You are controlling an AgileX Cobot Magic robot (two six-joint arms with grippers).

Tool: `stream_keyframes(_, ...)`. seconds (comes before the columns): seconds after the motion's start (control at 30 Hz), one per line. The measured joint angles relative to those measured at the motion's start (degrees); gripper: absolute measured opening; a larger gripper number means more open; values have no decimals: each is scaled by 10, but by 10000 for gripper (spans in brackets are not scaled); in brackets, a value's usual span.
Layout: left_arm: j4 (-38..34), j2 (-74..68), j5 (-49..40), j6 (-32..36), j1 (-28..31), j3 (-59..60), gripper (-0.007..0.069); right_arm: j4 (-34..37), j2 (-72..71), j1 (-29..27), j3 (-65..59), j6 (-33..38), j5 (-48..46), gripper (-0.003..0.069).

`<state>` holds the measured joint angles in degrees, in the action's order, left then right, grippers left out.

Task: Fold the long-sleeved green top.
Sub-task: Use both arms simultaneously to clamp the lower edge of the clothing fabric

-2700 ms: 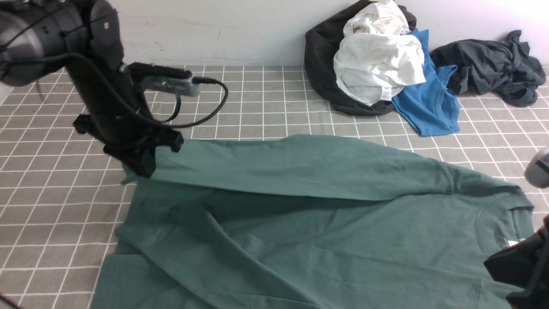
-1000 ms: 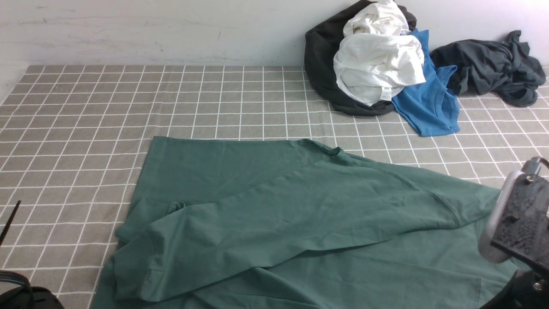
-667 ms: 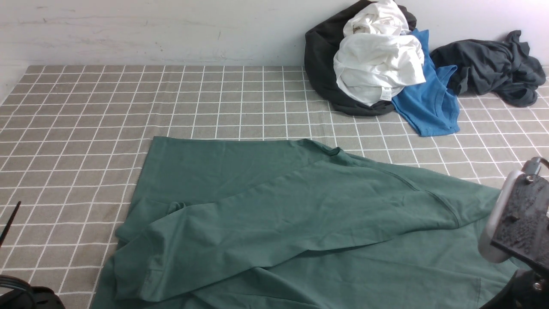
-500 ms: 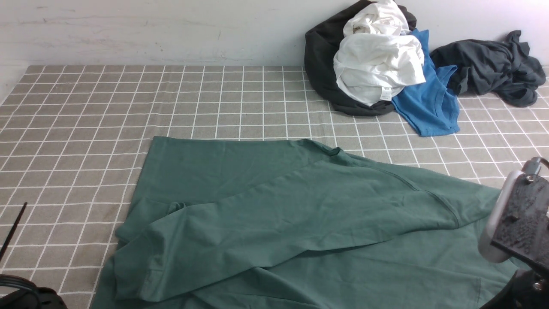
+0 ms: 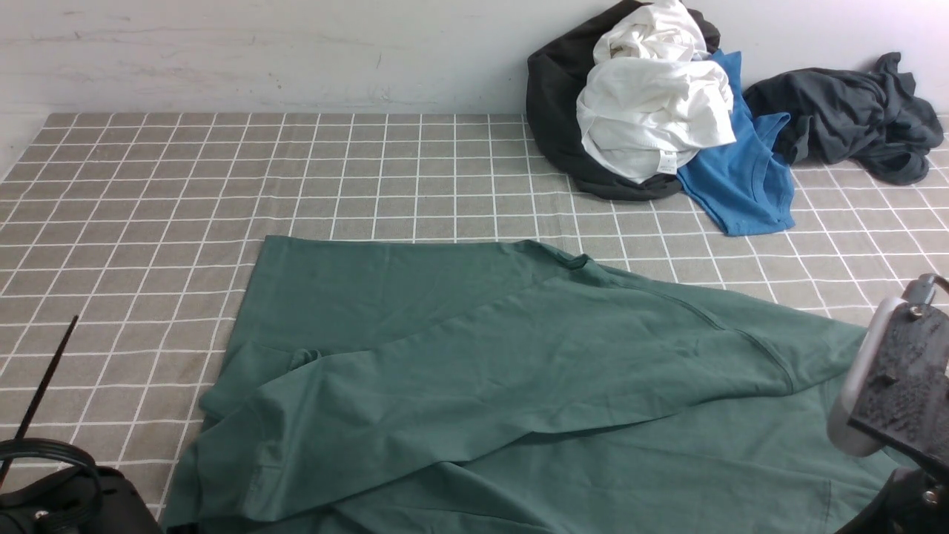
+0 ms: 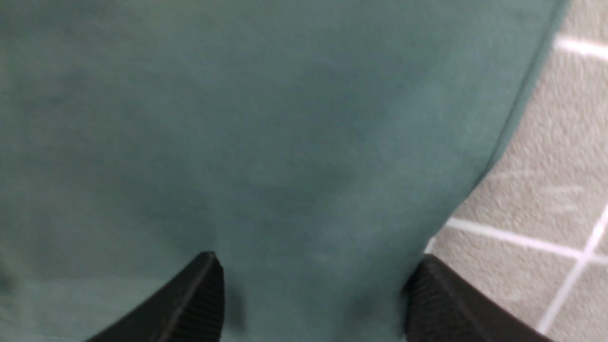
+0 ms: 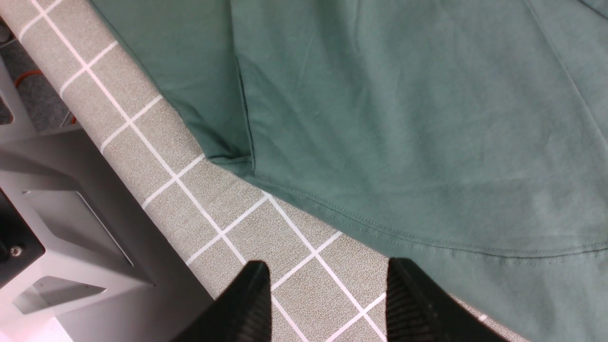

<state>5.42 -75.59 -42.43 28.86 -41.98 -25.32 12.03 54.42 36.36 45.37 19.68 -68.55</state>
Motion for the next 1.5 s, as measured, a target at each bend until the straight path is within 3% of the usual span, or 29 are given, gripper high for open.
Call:
stream_keyframes(0.27, 38, -3, 6, -31, 0, -6, 468, 0, 0, 0, 0, -1, 0, 315)
stream_keyframes(0.4, 42, -14, 6, -36, 0, -6, 423, 0, 0, 0, 0, -1, 0, 315)
stream_keyframes(0.47, 42, -26, 6, -38, 0, -6, 335, 0, 0, 0, 0, -1, 0, 315)
stream_keyframes(0.6, 31, -35, 1, -44, 0, -8, 79, -2, 0, 0, 0, -1, 0, 315)
stream_keyframes(0.7, 32, -32, -36, -45, 0, -28, 9, -13, 0, 0, 0, -1, -1, 315)
stream_keyframes(1.03, 37, 7, -197, -34, 0, -79, 3, -30, 13, 0, -2, 53, -2, 357)
stream_keyframes(1.23, 38, 8, -199, -31, 0, -79, 3, -22, 75, 0, -60, 116, 48, 440)
stream_keyframes(1.5, 37, 8, -187, -34, 0, -79, 3, -26, 165, 0, -118, 214, 175, 461)
